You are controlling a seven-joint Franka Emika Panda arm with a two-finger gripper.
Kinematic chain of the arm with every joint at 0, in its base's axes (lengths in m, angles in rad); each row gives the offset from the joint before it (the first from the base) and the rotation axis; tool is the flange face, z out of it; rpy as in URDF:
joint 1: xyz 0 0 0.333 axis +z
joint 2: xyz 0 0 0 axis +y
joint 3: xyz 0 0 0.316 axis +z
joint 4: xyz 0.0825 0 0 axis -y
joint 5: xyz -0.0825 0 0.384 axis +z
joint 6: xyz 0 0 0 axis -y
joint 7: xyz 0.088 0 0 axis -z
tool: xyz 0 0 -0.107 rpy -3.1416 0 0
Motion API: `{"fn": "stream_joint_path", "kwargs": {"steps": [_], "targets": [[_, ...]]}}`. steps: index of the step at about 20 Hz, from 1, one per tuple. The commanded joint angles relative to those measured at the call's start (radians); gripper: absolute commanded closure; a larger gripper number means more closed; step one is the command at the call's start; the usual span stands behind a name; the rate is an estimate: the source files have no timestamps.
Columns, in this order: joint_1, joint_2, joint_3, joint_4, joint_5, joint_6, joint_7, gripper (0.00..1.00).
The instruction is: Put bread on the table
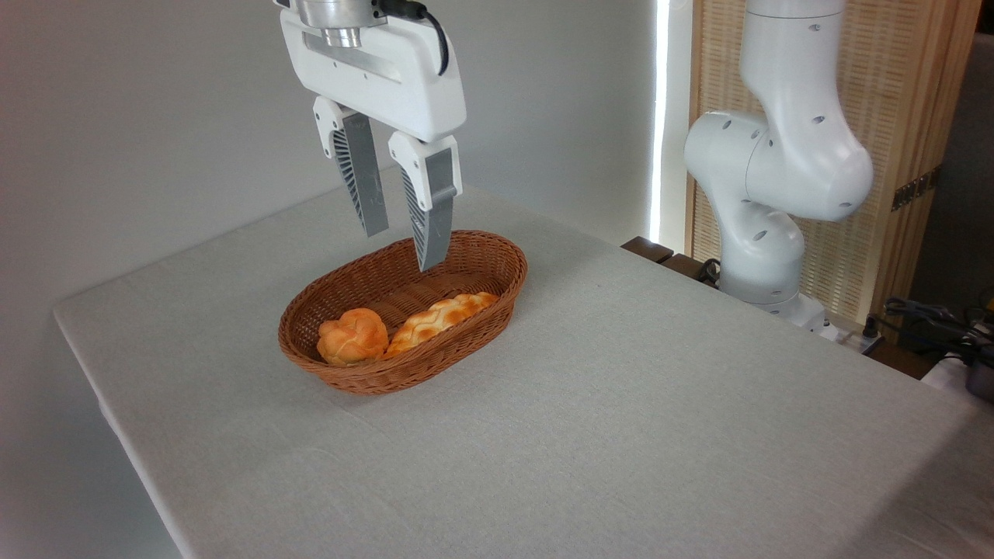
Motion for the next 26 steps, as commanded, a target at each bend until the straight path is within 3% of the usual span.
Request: {"fn": "stream_joint_path", "kwargs": {"steps": [1,7,14,19,23,26], "targets": [[-0.035,-0.021,0.006,-0.017,-0.016,-0.004,0.014,0.00],[-0.109,-0.029,-0.011,-0.110,-0.021,0.083,0.000,0.00],[-0.176,-0.131,-0.020,-0.416,-0.016,0.385,0.004,0.00],[-0.176,-0.086,-0.063,-0.459,-0.022,0.475,0.001,0.00],[-0.175,-0.012,-0.087,-0.463,-0.097,0.574,-0.022,0.00],[-0.167,0.013,-0.109,-0.462,-0.096,0.600,-0.025,0.00]]}}
